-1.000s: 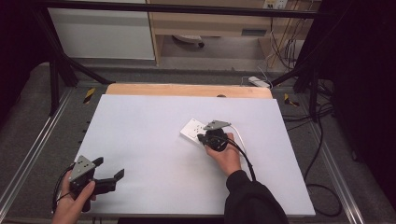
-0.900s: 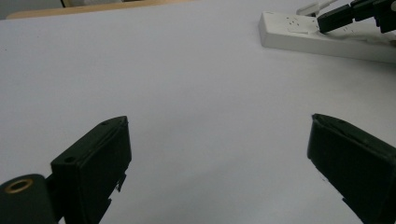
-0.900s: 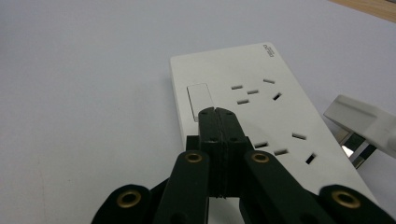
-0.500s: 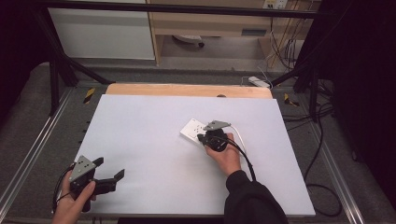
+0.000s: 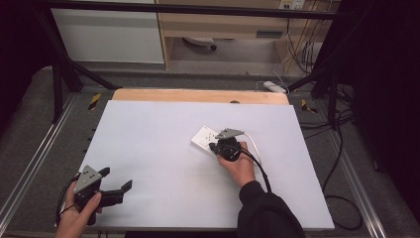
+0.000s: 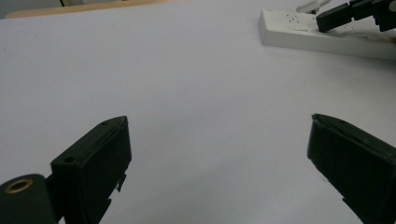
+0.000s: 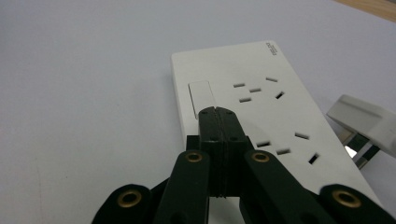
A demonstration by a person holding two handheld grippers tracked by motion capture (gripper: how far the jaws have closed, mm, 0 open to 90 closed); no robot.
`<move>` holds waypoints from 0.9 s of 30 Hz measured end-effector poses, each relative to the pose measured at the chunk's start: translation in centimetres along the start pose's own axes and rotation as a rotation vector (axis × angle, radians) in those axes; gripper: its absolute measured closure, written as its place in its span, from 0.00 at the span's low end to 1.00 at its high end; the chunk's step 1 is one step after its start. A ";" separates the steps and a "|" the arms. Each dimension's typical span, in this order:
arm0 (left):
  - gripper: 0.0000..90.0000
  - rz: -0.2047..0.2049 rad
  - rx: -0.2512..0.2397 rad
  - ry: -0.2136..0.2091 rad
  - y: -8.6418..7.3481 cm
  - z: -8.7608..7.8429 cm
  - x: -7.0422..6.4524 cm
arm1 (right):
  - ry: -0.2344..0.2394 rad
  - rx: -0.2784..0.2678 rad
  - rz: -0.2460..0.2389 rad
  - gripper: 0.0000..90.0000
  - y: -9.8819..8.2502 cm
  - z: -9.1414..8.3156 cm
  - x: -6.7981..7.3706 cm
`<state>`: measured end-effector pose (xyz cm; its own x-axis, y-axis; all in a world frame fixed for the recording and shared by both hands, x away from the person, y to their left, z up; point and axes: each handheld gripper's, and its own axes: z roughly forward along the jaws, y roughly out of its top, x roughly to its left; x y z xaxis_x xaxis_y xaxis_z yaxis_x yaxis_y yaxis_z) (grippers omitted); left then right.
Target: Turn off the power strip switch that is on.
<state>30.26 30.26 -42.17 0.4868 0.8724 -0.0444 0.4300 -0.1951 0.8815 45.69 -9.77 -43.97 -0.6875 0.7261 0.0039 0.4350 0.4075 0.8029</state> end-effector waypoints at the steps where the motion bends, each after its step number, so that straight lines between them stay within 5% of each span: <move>1: 0.07 0.000 0.000 0.000 0.0 0.0 0.0 | 0.000 0.000 0.000 1.00 0.0 0.0 0.0; 27: 0.07 -0.001 0.001 -0.003 0.0 0.0 0.0 | 0.000 -0.008 0.014 1.00 0.0 0.1 0.1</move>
<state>30.27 30.25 -42.19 0.4887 0.8712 -0.0467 0.4315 -0.1948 0.8809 45.72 -9.61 -44.03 -0.6813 0.7318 0.0148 0.4396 0.3930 0.8076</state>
